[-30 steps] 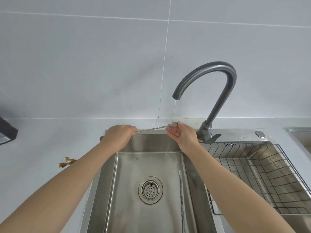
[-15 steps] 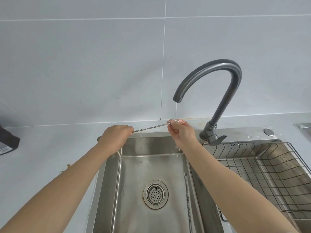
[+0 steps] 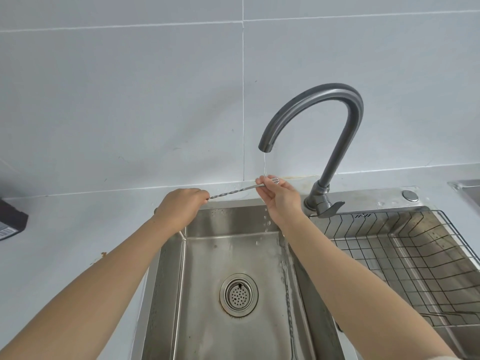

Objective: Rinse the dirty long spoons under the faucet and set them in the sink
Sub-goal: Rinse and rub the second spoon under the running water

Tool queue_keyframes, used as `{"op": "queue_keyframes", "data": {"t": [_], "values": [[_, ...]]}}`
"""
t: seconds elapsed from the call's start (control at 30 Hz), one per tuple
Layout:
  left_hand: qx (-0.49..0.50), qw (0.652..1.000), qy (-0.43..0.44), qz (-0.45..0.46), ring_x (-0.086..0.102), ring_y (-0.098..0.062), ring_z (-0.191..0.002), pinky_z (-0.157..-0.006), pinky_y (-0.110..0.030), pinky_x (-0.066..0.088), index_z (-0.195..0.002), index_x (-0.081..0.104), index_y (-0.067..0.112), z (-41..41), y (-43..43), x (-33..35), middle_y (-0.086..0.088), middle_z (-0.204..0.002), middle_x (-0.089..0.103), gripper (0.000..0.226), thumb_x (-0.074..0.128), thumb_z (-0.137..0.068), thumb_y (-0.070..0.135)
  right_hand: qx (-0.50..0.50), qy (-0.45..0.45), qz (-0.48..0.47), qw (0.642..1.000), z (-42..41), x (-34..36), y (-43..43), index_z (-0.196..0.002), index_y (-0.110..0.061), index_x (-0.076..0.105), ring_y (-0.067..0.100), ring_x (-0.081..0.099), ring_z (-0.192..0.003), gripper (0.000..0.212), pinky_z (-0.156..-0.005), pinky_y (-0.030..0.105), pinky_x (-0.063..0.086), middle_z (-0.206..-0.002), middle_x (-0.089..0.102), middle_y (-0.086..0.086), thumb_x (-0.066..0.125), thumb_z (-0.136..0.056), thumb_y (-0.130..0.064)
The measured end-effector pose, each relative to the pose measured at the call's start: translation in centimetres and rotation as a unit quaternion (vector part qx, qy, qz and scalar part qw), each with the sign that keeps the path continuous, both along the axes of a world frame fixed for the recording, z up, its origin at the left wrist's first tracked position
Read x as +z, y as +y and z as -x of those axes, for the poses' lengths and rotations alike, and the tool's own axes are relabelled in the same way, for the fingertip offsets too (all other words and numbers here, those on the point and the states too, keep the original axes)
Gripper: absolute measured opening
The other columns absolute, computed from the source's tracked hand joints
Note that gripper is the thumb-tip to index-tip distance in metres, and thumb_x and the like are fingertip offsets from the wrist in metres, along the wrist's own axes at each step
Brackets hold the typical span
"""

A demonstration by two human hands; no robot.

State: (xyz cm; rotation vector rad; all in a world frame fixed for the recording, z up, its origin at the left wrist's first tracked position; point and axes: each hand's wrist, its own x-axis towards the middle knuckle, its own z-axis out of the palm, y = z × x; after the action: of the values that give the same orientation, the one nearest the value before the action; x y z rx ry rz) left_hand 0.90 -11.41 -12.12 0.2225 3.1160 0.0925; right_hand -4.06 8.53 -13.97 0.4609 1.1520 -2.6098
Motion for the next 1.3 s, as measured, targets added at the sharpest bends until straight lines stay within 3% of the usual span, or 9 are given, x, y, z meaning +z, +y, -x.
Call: {"op": "queue_keyframes", "data": {"t": [0.13, 0.23, 0.37, 0.47, 0.77, 0.93, 1.03, 1.13, 1.3], "values": [[-0.006, 1.0, -0.003, -0.006, 0.037, -0.026, -0.067, -0.052, -0.029, 0.017, -0.071, 0.038, 0.012, 0.3, 0.3, -0.4, -0.001, -0.058, 0.03, 0.022, 0.044, -0.091, 0.002, 0.0, -0.033, -0.016, 0.999, -0.1, -0.4, -0.5, -0.08, -0.003, 0.054, 0.011, 0.069, -0.052, 0.014, -0.055, 0.021, 0.059, -0.055, 0.068, 0.004, 0.05, -0.093, -0.005], [-0.022, 1.0, 0.004, -0.002, 0.037, -0.026, -0.066, -0.046, -0.025, 0.012, -0.072, 0.038, 0.013, 0.5, 0.9, -0.3, 0.001, -0.054, 0.027, 0.023, 0.044, -0.091, 0.003, 0.019, -0.061, -0.063, 0.996, -0.2, -0.4, -1.1, -0.076, -0.002, 0.05, 0.02, 0.067, -0.055, 0.036, -0.054, 0.026, 0.058, -0.066, 0.062, 0.013, 0.036, -0.1, -0.024], [-0.032, 0.999, 0.006, 0.012, 0.036, -0.026, -0.066, -0.045, -0.025, 0.011, -0.071, 0.037, 0.012, 1.0, 1.4, 0.1, 0.001, -0.054, 0.026, 0.024, 0.041, -0.094, 0.006, 0.016, -0.017, -0.065, 0.998, -0.3, -0.1, -1.3, -0.068, -0.006, 0.047, 0.013, 0.066, -0.055, 0.026, -0.059, 0.02, 0.057, -0.074, 0.057, 0.01, 0.049, -0.092, 0.001], [-0.042, 0.999, 0.003, 0.031, 0.035, -0.026, -0.066, -0.046, -0.026, 0.011, -0.071, 0.035, 0.012, 1.4, 1.9, 0.2, 0.003, -0.053, 0.022, 0.024, 0.041, -0.094, 0.007, -0.006, -0.014, -0.061, 0.998, -0.1, -0.1, -1.2, -0.063, -0.01, 0.04, 0.01, 0.064, -0.055, 0.035, -0.059, 0.017, 0.056, -0.073, 0.052, 0.006, 0.055, -0.083, 0.014], [-0.041, 0.998, -0.01, 0.048, 0.037, -0.026, -0.067, -0.045, -0.028, 0.014, -0.074, 0.035, 0.013, 1.7, 2.3, 0.3, 0.004, -0.053, 0.022, 0.024, 0.037, -0.097, 0.011, 0.013, -0.032, -0.095, 0.995, -0.1, 0.1, -1.4, -0.073, -0.006, 0.05, 0.017, 0.062, -0.063, 0.03, -0.057, 0.02, 0.056, -0.071, 0.06, 0.01, 0.039, -0.099, -0.016], [-0.041, 0.998, -0.004, 0.047, 0.038, -0.027, -0.067, -0.044, -0.025, 0.011, -0.075, 0.038, 0.014, 1.7, 2.4, 0.2, -0.001, -0.056, 0.03, 0.023, 0.037, -0.097, 0.011, 0.049, 0.022, -0.079, 0.995, -0.3, 0.0, -1.4, -0.069, -0.009, 0.044, 0.012, 0.059, -0.064, 0.029, -0.059, 0.015, 0.055, -0.072, 0.052, 0.006, 0.053, -0.084, 0.014], [-0.045, 0.998, 0.0, 0.047, 0.038, -0.026, -0.067, -0.044, -0.026, 0.011, -0.078, 0.048, 0.011, 1.5, 2.6, 0.3, -0.004, -0.065, 0.038, 0.022, 0.037, -0.097, 0.011, 0.056, 0.026, -0.081, 0.995, -0.4, -0.1, -1.4, -0.068, -0.01, 0.044, 0.012, 0.055, -0.064, 0.033, -0.06, 0.015, 0.054, -0.063, 0.053, 0.004, 0.055, -0.08, 0.019], [-0.043, 0.998, 0.001, 0.041, 0.038, -0.027, -0.066, -0.044, -0.026, 0.011, -0.073, 0.041, 0.012, 1.4, 2.3, 0.2, 0.001, -0.054, 0.027, 0.024, 0.038, -0.097, 0.012, 0.06, 0.016, -0.089, 0.994, -0.2, -0.3, -1.2, -0.067, -0.01, 0.046, 0.007, 0.063, -0.055, 0.029, -0.057, 0.015, 0.054, -0.049, 0.062, -0.005, 0.059, -0.082, 0.01], [-0.047, 0.998, -0.003, 0.036, 0.037, -0.027, -0.065, -0.044, -0.026, 0.012, -0.072, 0.036, 0.012, 1.5, 2.1, 0.4, 0.004, -0.053, 0.022, 0.025, 0.038, -0.097, 0.011, 0.058, -0.001, -0.087, 0.995, 0.1, -0.3, -1.2, -0.071, -0.01, 0.053, 0.005, 0.066, -0.051, 0.027, -0.052, 0.017, 0.054, -0.051, 0.067, -0.005, 0.047, -0.096, -0.016]]}}
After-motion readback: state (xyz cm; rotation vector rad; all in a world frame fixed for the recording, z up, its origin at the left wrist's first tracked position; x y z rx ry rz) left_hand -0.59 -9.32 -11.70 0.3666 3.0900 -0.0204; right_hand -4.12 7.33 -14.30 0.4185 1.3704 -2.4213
